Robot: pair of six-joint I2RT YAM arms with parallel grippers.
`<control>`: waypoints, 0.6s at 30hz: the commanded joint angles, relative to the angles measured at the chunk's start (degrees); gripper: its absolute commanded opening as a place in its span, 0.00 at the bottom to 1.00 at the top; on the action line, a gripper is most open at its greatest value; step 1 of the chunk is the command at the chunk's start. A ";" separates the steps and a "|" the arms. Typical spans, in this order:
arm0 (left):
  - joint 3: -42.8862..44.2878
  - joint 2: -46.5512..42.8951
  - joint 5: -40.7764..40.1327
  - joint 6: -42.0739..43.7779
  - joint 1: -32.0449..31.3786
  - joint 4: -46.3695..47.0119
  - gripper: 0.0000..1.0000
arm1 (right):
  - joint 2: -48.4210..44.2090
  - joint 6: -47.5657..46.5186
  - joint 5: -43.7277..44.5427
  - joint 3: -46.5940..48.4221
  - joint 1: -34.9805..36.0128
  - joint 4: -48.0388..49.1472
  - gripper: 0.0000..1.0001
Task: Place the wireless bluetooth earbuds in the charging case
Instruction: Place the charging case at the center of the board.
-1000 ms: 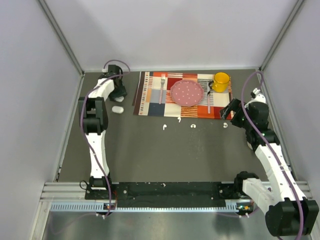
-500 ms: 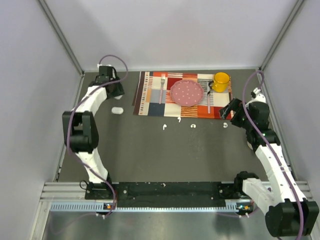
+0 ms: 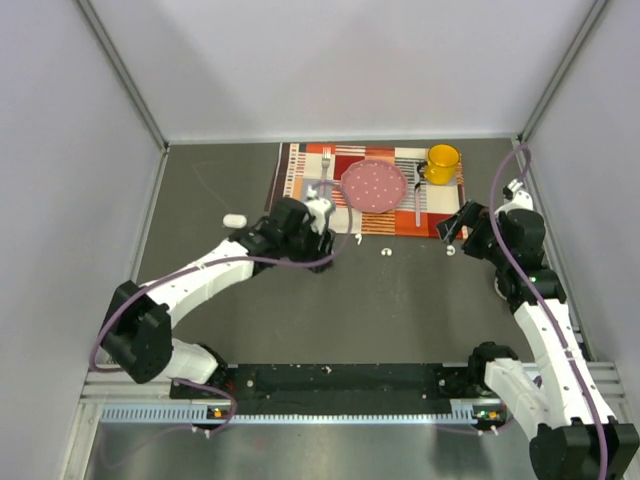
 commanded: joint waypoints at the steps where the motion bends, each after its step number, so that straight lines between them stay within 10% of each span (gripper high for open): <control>1: -5.12 -0.80 2.87 4.16 -7.31 2.56 0.00 | -0.01 -2.52 -3.63 0.59 0.38 -3.19 0.99; 18: 1.73 18.10 -11.28 13.84 -26.93 -1.13 0.06 | -10.56 4.15 -3.64 -8.47 0.29 -4.87 0.99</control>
